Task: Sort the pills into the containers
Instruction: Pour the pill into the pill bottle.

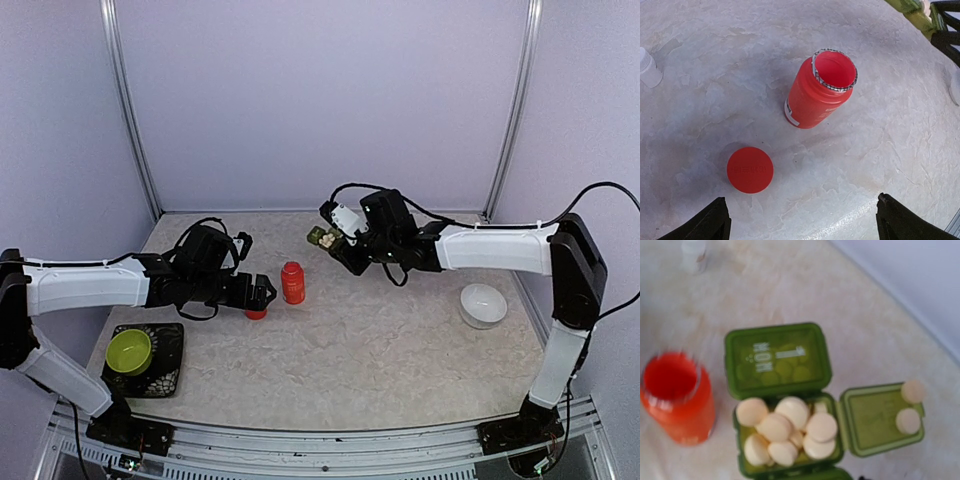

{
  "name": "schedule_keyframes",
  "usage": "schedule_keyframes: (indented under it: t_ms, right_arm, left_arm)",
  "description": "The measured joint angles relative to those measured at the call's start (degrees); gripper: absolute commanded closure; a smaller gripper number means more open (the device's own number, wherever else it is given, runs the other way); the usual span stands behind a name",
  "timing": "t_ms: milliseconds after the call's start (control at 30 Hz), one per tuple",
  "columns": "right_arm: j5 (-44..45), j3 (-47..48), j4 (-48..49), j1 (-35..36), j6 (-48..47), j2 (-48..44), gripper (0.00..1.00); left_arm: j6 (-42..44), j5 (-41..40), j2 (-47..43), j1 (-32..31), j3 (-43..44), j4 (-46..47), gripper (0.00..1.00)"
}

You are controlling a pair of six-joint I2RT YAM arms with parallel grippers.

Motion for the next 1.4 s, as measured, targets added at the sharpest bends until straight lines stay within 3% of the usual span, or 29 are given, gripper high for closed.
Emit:
schedule_keyframes:
  t_ms: [300,1400]
  right_arm:
    - [2.6,8.1,-3.1,0.6,0.1,5.6,0.78]
    - [11.1,16.7,-7.6,8.0,-3.9,14.7,0.78]
  left_arm:
    - [0.0,0.0,0.0,-0.1,0.0,0.0,0.01]
    - [0.0,0.0,0.0,-0.2,-0.7,0.1,0.01]
